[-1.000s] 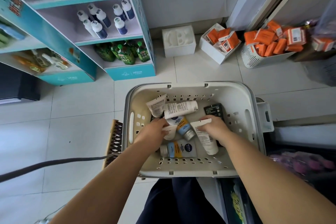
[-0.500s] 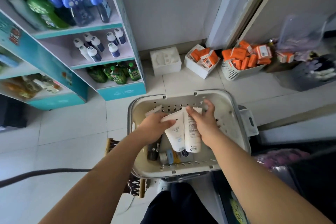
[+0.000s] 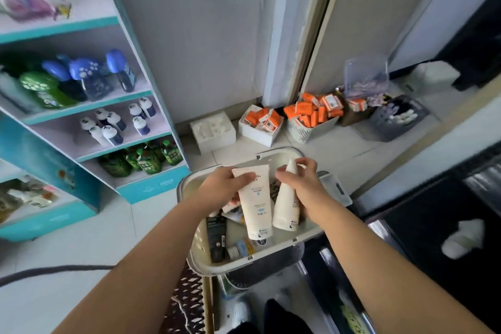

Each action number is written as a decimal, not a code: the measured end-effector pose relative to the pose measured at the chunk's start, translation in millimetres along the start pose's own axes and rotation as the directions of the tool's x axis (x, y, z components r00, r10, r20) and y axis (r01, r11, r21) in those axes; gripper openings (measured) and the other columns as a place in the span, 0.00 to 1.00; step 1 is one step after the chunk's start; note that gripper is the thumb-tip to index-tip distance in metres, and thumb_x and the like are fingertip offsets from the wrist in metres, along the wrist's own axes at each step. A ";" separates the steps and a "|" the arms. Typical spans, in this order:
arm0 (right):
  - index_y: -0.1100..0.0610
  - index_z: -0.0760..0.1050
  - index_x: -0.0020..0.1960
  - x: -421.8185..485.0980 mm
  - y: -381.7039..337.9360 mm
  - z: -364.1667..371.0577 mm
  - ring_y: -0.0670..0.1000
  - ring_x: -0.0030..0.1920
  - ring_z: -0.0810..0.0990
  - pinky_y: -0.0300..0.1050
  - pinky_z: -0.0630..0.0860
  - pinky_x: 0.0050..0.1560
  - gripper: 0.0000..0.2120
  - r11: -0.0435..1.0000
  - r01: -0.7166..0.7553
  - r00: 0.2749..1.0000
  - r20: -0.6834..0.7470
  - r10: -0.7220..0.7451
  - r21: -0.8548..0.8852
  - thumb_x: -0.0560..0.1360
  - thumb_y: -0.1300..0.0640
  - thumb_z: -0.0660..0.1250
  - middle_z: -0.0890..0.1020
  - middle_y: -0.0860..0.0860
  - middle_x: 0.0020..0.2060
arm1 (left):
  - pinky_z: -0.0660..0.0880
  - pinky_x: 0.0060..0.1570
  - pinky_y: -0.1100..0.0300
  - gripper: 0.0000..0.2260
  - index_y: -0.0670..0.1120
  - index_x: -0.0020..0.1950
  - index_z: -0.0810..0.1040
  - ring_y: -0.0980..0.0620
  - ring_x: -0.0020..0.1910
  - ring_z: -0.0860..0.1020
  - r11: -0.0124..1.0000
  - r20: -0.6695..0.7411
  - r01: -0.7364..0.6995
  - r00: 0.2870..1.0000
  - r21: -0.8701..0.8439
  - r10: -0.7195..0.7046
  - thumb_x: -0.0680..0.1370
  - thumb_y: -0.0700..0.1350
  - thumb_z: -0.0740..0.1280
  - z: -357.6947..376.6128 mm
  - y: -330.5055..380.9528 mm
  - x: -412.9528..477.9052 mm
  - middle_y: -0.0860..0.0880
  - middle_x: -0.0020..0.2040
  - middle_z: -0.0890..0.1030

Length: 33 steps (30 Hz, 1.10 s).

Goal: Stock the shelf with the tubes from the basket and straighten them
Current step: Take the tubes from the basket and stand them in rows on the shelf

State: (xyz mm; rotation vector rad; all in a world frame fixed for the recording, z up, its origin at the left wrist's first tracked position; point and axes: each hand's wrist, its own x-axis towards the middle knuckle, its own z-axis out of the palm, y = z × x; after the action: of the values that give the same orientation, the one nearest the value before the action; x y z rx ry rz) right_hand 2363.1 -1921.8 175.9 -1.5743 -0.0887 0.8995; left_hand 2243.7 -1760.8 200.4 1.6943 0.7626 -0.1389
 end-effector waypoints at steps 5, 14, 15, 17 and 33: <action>0.55 0.76 0.57 -39.3 -28.7 -20.0 0.61 0.49 0.82 0.60 0.78 0.51 0.19 0.984 0.077 0.997 -0.012 -0.076 0.161 0.68 0.53 0.72 0.84 0.59 0.46 | 0.76 0.39 0.57 0.12 0.44 0.47 0.80 0.53 0.34 0.80 0.990 0.060 -0.114 0.991 -0.088 0.120 0.79 0.51 0.65 6.2 36.1 -17.8 0.51 0.36 0.85; 0.61 0.77 0.51 -138.7 -73.0 -78.7 0.58 0.43 0.84 0.53 0.81 0.43 0.05 0.921 0.292 0.942 -0.245 -0.230 0.260 0.78 0.61 0.65 0.85 0.59 0.43 | 0.73 0.35 0.62 0.15 0.37 0.53 0.79 0.49 0.38 0.77 0.935 0.224 -0.347 0.908 -0.066 0.353 0.81 0.49 0.63 55.7 114.2 -64.4 0.42 0.43 0.83; 0.61 0.77 0.50 -154.2 -75.0 -89.5 0.58 0.43 0.84 0.53 0.81 0.42 0.04 0.907 0.326 0.925 -0.287 -0.248 0.266 0.78 0.62 0.64 0.85 0.59 0.42 | 0.73 0.33 0.63 0.14 0.38 0.52 0.80 0.50 0.37 0.77 0.924 0.246 -0.377 0.892 -0.061 0.380 0.81 0.48 0.63 68.0 123.9 -72.3 0.44 0.42 0.83; 0.60 0.78 0.49 -186.5 -74.2 -112.0 0.56 0.41 0.84 0.51 0.81 0.40 0.04 0.877 0.393 0.888 -0.360 -0.285 0.276 0.77 0.63 0.65 0.85 0.58 0.41 | 0.74 0.35 0.62 0.12 0.42 0.49 0.81 0.51 0.37 0.79 0.901 0.298 -0.429 0.854 -0.063 0.427 0.81 0.49 0.63 96.4 140.7 -90.8 0.45 0.41 0.84; 0.59 0.81 0.48 -478.6 6.0 -264.0 0.59 0.45 0.84 0.58 0.81 0.46 0.06 0.738 0.658 0.502 -0.817 -0.284 0.149 0.77 0.62 0.65 0.85 0.59 0.43 | 0.80 0.46 0.57 0.12 0.40 0.57 0.77 0.51 0.46 0.84 0.798 0.621 -0.584 0.574 -0.146 0.534 0.81 0.47 0.62 341.5 177.9 -298.5 0.45 0.50 0.85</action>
State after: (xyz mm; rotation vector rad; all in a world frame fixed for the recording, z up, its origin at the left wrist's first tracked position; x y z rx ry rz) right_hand 2182.8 -2392.7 386.9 -1.2490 0.2525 -0.2564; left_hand 2213.7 -2206.3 395.4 1.7226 -0.3258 -0.2818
